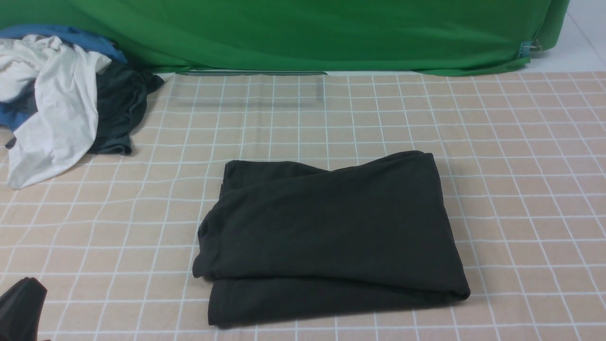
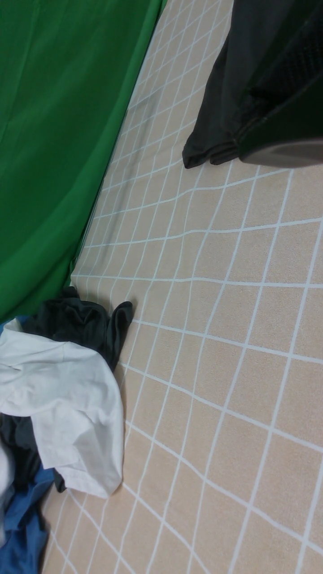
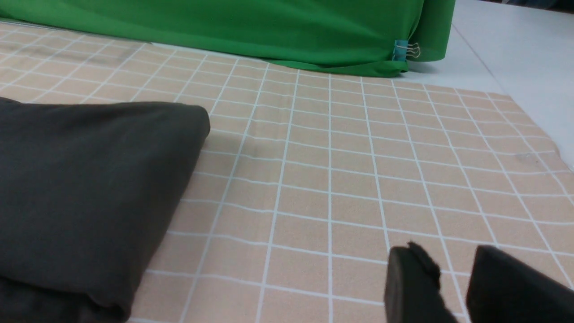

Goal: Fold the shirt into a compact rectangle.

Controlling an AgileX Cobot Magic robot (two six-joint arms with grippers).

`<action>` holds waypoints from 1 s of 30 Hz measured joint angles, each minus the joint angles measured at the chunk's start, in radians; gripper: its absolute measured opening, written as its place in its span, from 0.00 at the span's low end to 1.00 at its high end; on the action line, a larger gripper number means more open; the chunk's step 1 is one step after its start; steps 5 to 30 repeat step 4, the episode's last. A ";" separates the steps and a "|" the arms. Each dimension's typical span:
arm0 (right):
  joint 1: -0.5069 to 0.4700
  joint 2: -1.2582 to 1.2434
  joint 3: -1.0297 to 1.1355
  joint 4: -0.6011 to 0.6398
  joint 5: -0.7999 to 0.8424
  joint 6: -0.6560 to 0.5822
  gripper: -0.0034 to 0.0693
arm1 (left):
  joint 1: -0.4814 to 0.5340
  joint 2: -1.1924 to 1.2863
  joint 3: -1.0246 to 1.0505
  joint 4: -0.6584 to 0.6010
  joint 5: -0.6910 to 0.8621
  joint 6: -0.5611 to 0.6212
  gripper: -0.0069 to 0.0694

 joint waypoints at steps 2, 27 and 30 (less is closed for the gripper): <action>0.000 0.000 0.000 0.000 0.000 0.000 0.37 | 0.000 0.000 0.000 0.000 0.000 0.001 0.11; 0.000 0.000 0.000 0.000 0.000 0.000 0.37 | 0.000 0.000 0.000 0.000 0.000 0.001 0.11; 0.000 0.000 0.000 0.000 0.000 0.000 0.37 | 0.000 0.000 0.000 0.000 0.000 0.001 0.11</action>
